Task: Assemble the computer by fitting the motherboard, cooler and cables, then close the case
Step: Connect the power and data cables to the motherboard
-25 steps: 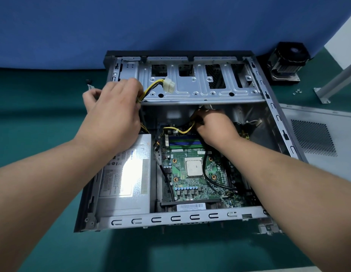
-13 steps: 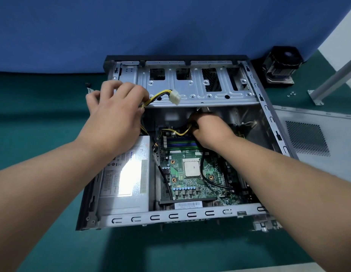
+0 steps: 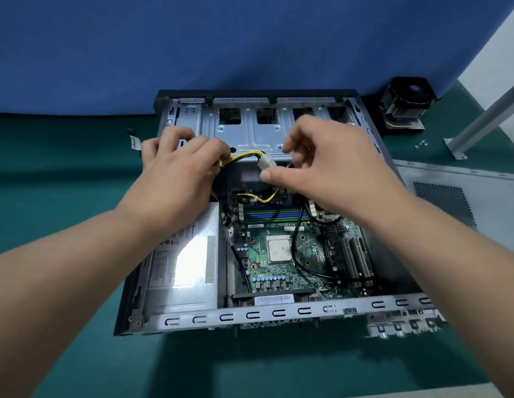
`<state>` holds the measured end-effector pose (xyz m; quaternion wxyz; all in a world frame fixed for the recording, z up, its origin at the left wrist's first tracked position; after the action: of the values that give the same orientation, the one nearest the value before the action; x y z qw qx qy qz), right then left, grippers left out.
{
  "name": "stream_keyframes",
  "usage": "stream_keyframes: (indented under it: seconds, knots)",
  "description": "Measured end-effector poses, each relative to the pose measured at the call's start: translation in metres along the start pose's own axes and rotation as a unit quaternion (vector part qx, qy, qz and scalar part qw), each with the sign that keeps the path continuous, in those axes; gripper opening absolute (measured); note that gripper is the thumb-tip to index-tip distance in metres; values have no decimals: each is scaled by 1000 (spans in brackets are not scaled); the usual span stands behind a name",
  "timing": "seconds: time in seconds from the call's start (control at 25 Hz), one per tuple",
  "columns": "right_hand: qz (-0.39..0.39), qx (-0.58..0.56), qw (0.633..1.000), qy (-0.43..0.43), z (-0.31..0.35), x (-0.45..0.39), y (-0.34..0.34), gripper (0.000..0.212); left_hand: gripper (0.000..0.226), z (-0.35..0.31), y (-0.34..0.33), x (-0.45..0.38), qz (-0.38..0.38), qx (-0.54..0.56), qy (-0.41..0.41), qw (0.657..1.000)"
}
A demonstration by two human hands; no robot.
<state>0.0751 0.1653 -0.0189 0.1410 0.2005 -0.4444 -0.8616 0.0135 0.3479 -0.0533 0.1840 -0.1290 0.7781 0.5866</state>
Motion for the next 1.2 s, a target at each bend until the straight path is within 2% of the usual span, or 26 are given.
stream_keyframes:
  seconds: [0.12,0.28,0.36,0.52,0.72,0.8,0.88,1.08,1.2]
  knots:
    - [32,68,997,25,11,-7,-16,44,23,-1,-1,0,6,7,-4,1000]
    - [54,136,989,39,12,-12,-34,25,22,1,-3,0,6,12,-19,1000]
    - [48,145,988,33,7,-9,-33,20,18,0,-6,0,5,0,-32,999]
    - [60,125,990,-18,-18,16,-25,12,27,6,-10,-1,3,-4,-17,1000]
    - [169,223,959,-52,-55,52,-40,9,27,8,-12,-1,4,-14,-14,1000]
    - [190,247,948,-70,-67,55,-45,17,26,8,-12,-1,6,-13,-13,1000]
    - [192,270,941,-66,-73,51,-48,27,26,8,-12,-1,6,-11,-12,1000]
    - [170,272,947,-10,-71,26,-77,14,21,10,-12,-1,8,-7,-7,1000]
    - [147,243,959,13,-70,8,-92,19,22,10,-11,-1,3,-7,-3,1000]
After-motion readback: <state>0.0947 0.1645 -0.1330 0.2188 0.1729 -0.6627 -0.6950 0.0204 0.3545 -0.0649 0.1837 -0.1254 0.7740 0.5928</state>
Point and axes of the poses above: each hand's wrist, its own x-axis away from the middle knuckle, its own y-axis out of the back of the hand, z = x × y, the point moved 9 cm from there along -x, towards the middle knuckle, and after that the axes turned 5 degrees about -z, right-handed, at the moved point
